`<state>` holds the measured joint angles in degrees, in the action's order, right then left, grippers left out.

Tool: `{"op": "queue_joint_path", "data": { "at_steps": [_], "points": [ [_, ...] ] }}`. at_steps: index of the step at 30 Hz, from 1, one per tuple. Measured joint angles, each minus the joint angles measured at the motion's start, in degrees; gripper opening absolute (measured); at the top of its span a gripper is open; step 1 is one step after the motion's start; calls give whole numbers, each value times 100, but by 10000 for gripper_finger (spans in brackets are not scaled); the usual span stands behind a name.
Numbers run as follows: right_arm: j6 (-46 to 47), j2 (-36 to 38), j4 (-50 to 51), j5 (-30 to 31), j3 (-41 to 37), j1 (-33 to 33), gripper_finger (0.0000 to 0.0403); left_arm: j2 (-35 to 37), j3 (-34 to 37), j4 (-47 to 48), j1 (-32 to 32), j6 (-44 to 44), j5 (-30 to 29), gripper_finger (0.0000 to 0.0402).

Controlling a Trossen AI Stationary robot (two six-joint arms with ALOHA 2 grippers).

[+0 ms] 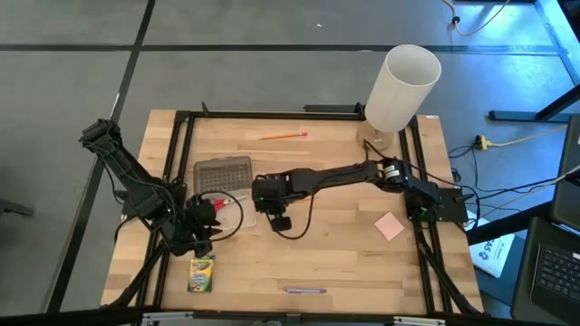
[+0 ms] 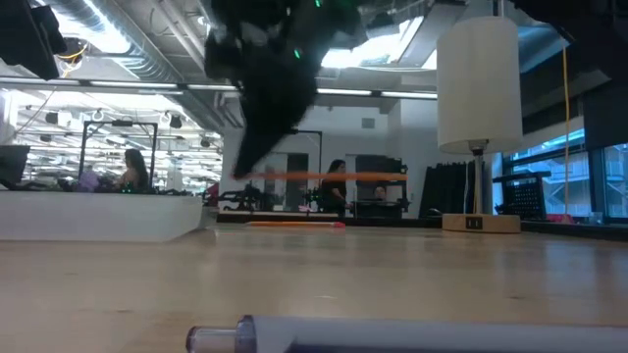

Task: Pack school essentials
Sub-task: Put the orange pencil into the transparent supply box

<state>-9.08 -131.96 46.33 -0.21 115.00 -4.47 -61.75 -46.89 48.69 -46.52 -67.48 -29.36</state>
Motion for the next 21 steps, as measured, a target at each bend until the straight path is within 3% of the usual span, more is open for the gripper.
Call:
{"op": "queue_joint_path", "data": {
  "at_steps": [9,21],
  "points": [
    [-630,19,-354,40,861,-3,27,61,-121,-40,-6,-140,142,102],
    [-1046,28,-1956,52,896,-4,27,80,-1065,417,-281,37,142,101]
  ]
}}
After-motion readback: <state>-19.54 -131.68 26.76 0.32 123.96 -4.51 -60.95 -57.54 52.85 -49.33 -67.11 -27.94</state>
